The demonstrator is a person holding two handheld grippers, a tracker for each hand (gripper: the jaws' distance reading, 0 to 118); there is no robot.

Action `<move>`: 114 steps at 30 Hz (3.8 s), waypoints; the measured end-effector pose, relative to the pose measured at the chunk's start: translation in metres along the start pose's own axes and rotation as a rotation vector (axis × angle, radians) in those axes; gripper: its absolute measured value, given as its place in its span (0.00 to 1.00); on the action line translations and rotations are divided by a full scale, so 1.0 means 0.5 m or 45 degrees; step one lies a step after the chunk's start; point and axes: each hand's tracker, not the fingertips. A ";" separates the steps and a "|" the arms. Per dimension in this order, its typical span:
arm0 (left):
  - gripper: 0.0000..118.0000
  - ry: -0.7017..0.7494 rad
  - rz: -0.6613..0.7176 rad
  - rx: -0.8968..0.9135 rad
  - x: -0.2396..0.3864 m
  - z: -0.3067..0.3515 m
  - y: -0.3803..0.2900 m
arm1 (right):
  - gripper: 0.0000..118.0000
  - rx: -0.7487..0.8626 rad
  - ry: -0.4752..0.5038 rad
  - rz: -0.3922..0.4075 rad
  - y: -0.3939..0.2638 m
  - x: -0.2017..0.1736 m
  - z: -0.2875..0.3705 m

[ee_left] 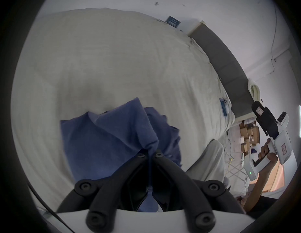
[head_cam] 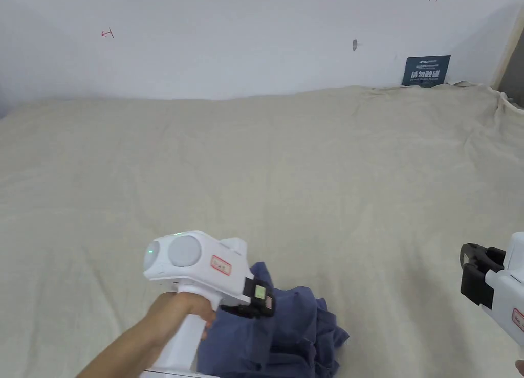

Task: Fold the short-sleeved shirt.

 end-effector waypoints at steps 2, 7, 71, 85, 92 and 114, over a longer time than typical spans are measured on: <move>0.00 -0.022 -0.026 -0.020 0.029 -0.027 0.006 | 0.01 0.001 -0.009 -0.002 -0.001 0.005 0.003; 0.00 -0.006 -0.103 -0.082 0.095 -0.103 0.008 | 0.01 0.003 -0.031 -0.009 -0.003 0.019 0.013; 0.00 0.336 -0.402 0.446 0.160 -0.253 -0.183 | 0.01 -0.015 -0.075 -0.053 -0.025 0.055 0.034; 0.00 0.329 -0.484 0.474 0.192 -0.265 -0.203 | 0.01 -0.011 -0.083 -0.055 -0.024 0.058 0.039; 0.00 0.282 -0.470 0.706 0.205 -0.150 -0.168 | 0.01 0.034 -0.075 -0.051 -0.006 0.043 0.048; 0.00 0.692 -0.396 1.361 0.044 0.228 -0.130 | 0.01 0.399 -0.025 0.001 0.061 -0.100 0.063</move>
